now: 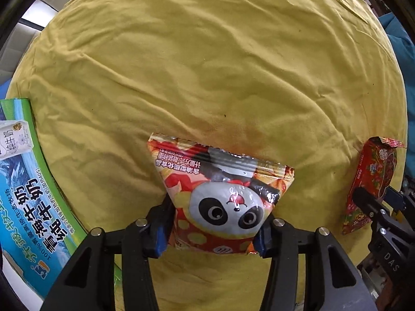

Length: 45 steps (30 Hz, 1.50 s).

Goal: Organize soft objects
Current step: 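Carry both bags into the box and open both grippers to release them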

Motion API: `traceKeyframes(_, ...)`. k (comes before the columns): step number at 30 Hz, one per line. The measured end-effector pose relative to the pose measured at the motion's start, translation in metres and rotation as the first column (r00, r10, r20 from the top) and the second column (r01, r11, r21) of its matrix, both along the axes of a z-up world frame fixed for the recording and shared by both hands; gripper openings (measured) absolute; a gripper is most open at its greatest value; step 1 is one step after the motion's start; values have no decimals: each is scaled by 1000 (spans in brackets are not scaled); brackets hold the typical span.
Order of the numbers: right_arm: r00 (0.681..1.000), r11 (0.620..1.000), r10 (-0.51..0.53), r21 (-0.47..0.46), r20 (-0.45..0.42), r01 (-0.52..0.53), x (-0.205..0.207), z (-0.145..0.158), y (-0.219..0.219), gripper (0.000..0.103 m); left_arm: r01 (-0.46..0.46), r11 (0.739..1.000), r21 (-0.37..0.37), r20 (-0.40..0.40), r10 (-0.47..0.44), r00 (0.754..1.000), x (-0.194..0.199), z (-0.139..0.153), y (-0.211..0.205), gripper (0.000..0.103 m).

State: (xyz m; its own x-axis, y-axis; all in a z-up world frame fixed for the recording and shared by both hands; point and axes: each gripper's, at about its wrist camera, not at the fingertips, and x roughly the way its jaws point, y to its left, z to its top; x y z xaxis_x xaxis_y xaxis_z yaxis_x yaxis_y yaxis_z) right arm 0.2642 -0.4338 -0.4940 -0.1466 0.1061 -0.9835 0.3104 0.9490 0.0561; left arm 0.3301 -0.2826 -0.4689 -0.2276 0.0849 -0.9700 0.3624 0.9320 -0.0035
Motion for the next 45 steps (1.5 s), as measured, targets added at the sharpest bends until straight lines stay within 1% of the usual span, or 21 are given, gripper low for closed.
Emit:
traceKeyframes(1,1000,1000,2,-13,2,-2,-3,0,9,49,-3,1000,-5,8,4,1000,-4,0,2,43)
traceKeyframes(2,1000,1000,2,-21,5,-2,-4,0,14,49,-11,1000,-12,19,11,1000,-6,4,5,43)
traceKeyframes(6,1000,999,-2,-38,23,3,-9,2,23,48,-29,999,-37,57,31,998,-23,14,21,42)
traceKeyframes(10,999,1000,-4,-23,53,5,-14,18,31,47,-43,998,-47,92,47,995,-30,35,33,42)
traceKeyframes(12,997,1000,3,-14,73,-2,-17,29,39,46,-50,997,-62,113,57,992,-33,45,37,42)
traceKeyframes(16,992,1000,23,16,120,-25,-25,57,58,46,-61,993,-101,157,76,985,-45,75,45,41)
traceKeyframes(21,981,997,59,39,184,-68,-31,98,90,46,-62,986,-156,213,95,972,-63,122,66,41)
traceKeyframes(24,972,994,84,44,219,-96,-30,122,106,46,-78,979,-188,229,121,966,-70,147,82,41)
traceKeyframes(27,960,990,113,50,258,-130,-24,149,117,46,-93,972,-215,259,149,954,-70,172,105,41)
traceKeyframes(29,949,987,134,49,286,-154,-22,167,133,46,-102,967,-233,281,167,945,-67,187,122,41)
traceKeyframes(30,944,985,142,51,298,-164,-22,175,141,46,-106,965,-239,290,175,941,-61,189,126,41)
traceKeyframes(33,927,978,166,62,336,-197,-20,202,168,46,-120,959,-256,326,202,923,-64,211,157,41)
traceKeyframes(34,920,975,175,69,351,-212,-19,211,180,46,-126,958,-258,335,211,918,-59,210,160,41)
traceKeyframes(37,901,966,201,74,385,-247,-14,231,213,46,-151,951,-269,365,246,898,-58,219,190,41)
traceKeyframes(40,884,955,225,89,411,-284,-11,247,247,46,-173,945,-279,388,275,880,-58,231,220,41)
traceKeyframes(45,854,929,286,93,434,-358,-7,259,306,46,-213,936,-282,423,320,848,-61,250,271,41)
